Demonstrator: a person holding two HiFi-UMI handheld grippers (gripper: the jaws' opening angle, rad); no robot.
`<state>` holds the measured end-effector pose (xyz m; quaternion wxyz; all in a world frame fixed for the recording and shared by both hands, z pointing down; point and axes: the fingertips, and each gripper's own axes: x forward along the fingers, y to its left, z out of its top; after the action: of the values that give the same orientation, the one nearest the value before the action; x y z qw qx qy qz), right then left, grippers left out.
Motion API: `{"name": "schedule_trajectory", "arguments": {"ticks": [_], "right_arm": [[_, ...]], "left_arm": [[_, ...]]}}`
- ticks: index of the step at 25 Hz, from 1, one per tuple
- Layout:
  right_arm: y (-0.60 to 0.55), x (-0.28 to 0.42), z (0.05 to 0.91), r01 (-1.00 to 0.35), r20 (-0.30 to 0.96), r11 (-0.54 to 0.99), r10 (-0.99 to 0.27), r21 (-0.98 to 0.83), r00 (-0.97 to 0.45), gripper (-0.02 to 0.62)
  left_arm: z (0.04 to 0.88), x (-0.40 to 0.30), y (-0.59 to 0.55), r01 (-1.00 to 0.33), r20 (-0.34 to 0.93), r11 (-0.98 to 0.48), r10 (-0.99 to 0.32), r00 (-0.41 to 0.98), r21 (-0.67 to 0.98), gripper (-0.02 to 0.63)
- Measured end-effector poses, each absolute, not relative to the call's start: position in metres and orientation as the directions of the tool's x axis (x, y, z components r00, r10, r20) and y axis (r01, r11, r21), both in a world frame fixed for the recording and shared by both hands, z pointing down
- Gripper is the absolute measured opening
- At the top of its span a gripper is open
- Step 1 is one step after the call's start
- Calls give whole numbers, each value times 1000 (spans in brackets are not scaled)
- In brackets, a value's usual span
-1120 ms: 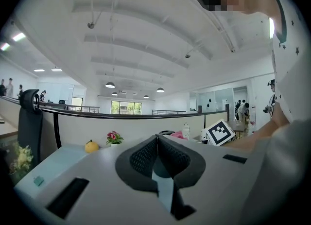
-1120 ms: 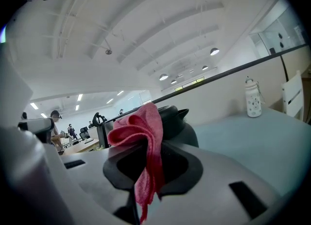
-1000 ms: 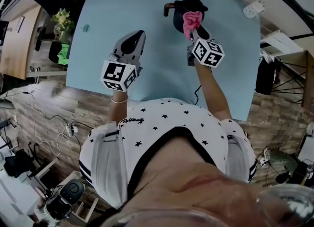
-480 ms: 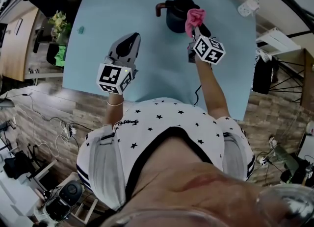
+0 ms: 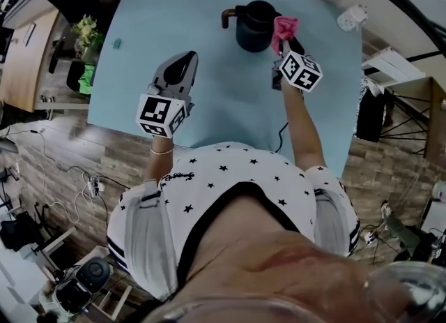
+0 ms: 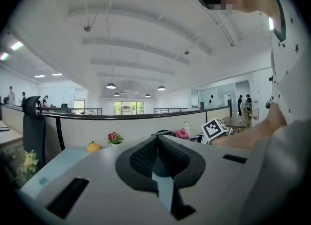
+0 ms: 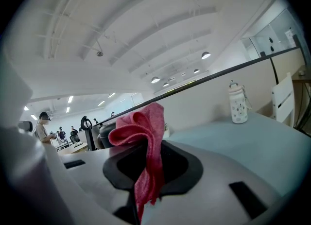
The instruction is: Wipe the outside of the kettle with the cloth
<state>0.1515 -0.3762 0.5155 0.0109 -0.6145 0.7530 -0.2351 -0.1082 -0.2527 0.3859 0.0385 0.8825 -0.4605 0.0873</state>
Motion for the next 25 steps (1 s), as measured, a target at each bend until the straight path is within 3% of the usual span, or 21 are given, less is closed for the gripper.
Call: {"name": "schedule_trajectory", "arguments": {"ticks": [10, 15, 21, 25], "right_arm": [[-358, 158, 505, -902, 226, 124, -946, -413, -234, 69], [-336, 147, 477, -901, 134, 146, -967, -409, -217, 69], [-324, 95, 452, -885, 60, 271, -947, -379, -316, 69], [-323, 53, 466, -866, 92, 343, -912, -364, -400, 69]], "left_arm": [[387, -109, -251, -816, 175, -578, -803, 569, 2, 29], [388, -107, -251, -799, 169, -601, -787, 594, 14, 29], [390, -113, -252, -793, 157, -609, -781, 605, 28, 29], [395, -118, -253, -796, 161, -603, -781, 603, 56, 29]]}}
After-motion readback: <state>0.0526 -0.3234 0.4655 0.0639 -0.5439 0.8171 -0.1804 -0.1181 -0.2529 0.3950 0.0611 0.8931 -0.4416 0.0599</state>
